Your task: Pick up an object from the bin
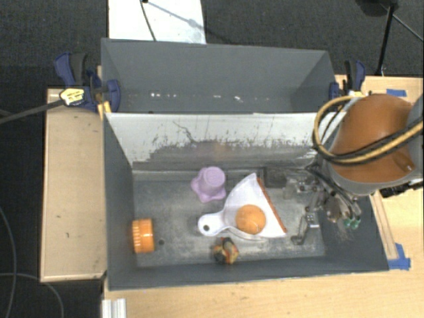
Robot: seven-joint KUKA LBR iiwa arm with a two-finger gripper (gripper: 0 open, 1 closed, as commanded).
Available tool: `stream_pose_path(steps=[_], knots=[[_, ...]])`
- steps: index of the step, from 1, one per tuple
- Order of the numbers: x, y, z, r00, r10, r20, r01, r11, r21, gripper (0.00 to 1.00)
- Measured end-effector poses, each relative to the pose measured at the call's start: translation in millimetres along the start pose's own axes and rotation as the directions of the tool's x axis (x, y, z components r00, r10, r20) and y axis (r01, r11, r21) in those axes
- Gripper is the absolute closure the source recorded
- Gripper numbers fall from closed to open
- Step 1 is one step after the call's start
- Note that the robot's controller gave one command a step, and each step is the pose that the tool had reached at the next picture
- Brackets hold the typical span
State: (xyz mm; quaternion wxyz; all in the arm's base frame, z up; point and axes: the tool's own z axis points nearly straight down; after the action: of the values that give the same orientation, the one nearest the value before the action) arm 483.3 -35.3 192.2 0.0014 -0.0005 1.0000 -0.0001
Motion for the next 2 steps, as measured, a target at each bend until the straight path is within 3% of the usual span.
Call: stream_pose_path(steps=[1,2], knots=[[3.6,49.1,34.0,1.0,0.009,0.003,-0.009,1.0,0.0,0.0],[-4.9,67.4,77.3,1.0,-0.007,0.002,0.007,1.0,-0.004,0.0]])
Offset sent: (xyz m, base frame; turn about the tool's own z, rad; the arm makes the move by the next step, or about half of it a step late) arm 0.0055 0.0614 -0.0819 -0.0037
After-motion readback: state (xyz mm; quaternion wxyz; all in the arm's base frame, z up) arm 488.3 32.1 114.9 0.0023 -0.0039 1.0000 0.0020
